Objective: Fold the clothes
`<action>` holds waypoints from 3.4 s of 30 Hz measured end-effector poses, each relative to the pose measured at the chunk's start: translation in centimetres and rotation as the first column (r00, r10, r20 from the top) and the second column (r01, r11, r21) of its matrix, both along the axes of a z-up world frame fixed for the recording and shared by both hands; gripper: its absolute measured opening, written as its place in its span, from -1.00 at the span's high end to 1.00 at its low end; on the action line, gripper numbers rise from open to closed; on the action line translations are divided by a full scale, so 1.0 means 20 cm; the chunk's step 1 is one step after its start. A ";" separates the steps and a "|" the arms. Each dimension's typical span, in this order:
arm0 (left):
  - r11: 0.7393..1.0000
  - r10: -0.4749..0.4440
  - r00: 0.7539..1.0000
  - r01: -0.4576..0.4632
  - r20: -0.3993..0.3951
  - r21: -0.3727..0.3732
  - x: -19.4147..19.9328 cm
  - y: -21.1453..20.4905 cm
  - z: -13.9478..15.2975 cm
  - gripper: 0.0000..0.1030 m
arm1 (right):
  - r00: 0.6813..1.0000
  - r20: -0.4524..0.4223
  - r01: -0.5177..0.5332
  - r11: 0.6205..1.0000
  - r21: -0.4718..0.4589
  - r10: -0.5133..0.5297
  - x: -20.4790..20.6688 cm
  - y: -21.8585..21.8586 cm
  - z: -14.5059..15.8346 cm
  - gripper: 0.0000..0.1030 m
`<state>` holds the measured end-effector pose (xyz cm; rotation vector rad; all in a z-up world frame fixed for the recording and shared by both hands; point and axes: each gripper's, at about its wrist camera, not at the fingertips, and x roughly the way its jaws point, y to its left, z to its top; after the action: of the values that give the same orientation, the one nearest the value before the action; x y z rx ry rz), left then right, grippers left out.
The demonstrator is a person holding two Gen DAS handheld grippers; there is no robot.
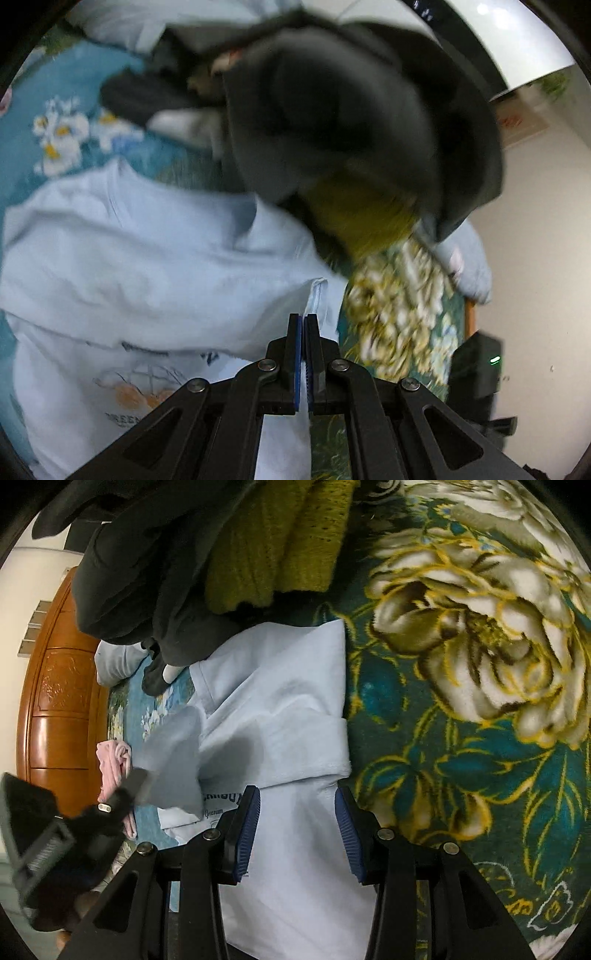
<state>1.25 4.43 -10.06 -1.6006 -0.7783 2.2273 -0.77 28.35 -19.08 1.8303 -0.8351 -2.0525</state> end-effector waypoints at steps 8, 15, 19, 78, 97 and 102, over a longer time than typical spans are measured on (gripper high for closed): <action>0.999 -0.046 0.997 0.046 0.062 0.005 0.06 -0.09 -0.07 0.40 | 0.999 -0.031 -0.029 0.998 -0.061 0.027 -0.05 -0.08 -0.02 0.13; 0.982 0.188 0.975 -0.187 0.118 -0.024 0.20 -0.52 -0.23 0.22 | 0.992 -0.095 -0.089 0.996 0.000 0.088 -0.14 -0.15 -0.02 0.13; 0.925 0.381 0.911 -0.377 0.158 -0.054 0.31 -0.84 -0.34 0.22 | 0.987 -0.107 -0.119 0.993 0.024 0.121 -0.25 -0.21 -0.08 0.13; 0.482 0.602 0.723 -0.667 0.338 0.568 0.47 -1.31 -0.77 -0.11 | 0.577 -0.150 -0.762 0.595 0.255 0.803 -0.43 -1.79 0.09 0.19; 0.430 0.553 0.743 -0.643 0.378 0.634 0.45 -1.30 -0.83 0.41 | 0.364 0.116 -0.879 0.299 0.372 0.924 -0.34 -2.19 -0.20 0.88; 0.493 0.580 0.737 -0.656 0.347 0.571 0.50 -1.31 -0.79 0.97 | 0.318 0.104 -0.881 0.254 0.399 0.942 -0.29 -2.21 -0.18 0.95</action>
<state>11.19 -21.83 -25.95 -1.1496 -2.1990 1.8285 -6.55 -15.81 -22.68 1.5959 0.7223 -1.4737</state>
